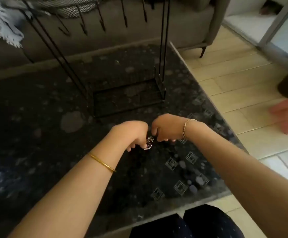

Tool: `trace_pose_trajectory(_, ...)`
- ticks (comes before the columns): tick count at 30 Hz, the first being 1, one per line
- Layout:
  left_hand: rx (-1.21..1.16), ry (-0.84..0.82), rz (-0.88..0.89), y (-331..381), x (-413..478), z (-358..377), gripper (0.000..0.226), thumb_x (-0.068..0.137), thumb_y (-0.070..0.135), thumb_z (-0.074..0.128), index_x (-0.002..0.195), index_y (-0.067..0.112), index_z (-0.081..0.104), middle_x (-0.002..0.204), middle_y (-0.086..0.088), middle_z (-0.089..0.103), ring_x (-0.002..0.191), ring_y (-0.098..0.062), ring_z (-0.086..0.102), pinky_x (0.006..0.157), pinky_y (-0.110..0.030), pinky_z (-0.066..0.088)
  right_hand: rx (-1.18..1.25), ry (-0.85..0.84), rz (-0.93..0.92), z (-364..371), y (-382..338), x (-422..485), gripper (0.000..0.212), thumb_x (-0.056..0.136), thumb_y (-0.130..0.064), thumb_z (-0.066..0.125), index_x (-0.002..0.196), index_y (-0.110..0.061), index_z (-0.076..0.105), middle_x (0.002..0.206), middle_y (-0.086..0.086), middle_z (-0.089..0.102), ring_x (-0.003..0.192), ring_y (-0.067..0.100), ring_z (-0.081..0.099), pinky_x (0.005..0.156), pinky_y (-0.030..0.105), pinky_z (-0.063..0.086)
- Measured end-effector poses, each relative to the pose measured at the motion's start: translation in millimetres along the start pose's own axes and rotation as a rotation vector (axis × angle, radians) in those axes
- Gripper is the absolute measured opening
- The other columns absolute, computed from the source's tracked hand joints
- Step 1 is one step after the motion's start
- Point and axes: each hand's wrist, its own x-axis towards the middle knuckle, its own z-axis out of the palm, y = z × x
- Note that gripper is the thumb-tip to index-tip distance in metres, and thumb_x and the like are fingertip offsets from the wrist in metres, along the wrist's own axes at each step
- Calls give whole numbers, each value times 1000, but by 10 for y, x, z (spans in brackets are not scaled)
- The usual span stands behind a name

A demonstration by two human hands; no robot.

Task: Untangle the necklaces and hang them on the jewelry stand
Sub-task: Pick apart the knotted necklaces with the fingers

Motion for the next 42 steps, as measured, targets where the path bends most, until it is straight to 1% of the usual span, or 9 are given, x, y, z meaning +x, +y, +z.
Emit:
trace_pose_trajectory(7,-43,275,130,-99,161,300,28,89,18,66,113,8,56,103,-13,65,87,-26,70,78,-39,60,105,399,-33,462,114,135,32,80,-17,70,111,-14,63,99,0,58,86,14,51,70,21,39)
trace_pose_trajectory(13,-227,509,205,-167,81,530,8,90,14,64,92,15,57,100,-8,64,86,-25,68,80,-40,58,241,562,14,716,66,144,23,80,-21,71,102,-20,64,92,-6,53,84,13,51,72,27,42)
trace_pose_trajectory(17,-527,626,257,-254,63,677,16,92,15,61,81,20,51,96,-5,61,78,-19,67,74,-36,59,260,592,89,789,-4,113,9,82,-21,69,86,-21,61,95,0,62,90,18,59,77,30,48)
trace_pose_trajectory(21,-792,655,265,-310,-48,803,7,93,14,60,87,14,56,101,-12,65,86,-23,68,78,-45,59,360,621,114,841,-127,-10,8,85,-16,65,80,-17,60,86,0,61,88,18,58,69,25,42)
trace_pose_trajectory(24,-943,682,253,-354,-167,877,5,95,11,58,90,12,55,107,-13,64,90,-22,67,68,-34,58,770,597,100,828,-279,-185,12,89,-14,60,78,-12,57,74,-1,55,80,16,55,62,23,47)
trace_pose_trajectory(27,-1033,706,253,-362,-329,924,13,95,11,58,83,16,55,101,-11,65,92,-21,65,78,-35,58,1259,557,66,793,-403,-355,6,91,-13,55,86,-11,56,80,3,58,80,17,59,74,32,53)
trace_pose_trajectory(33,-1064,614,280,-317,-547,874,12,92,3,59,94,14,62,99,-12,67,85,-19,66,81,-34,56,1667,569,-16,936,-363,-433,17,90,-10,49,105,-6,56,79,5,66,71,16,65,70,32,55)
trace_pose_trajectory(38,-944,549,275,-308,-606,866,21,92,-1,56,107,12,62,95,-8,67,80,-15,66,72,-29,55,1818,630,-75,998,-310,-437,6,90,-5,47,87,-8,51,85,8,67,76,18,66,77,33,55)
trace_pose_trajectory(42,-889,562,261,-269,-545,879,23,88,-4,59,100,16,62,97,-8,65,88,-17,65,76,-30,55,1770,694,-36,928,-327,-387,8,93,-6,48,86,-9,49,79,7,65,66,15,63,66,28,54)
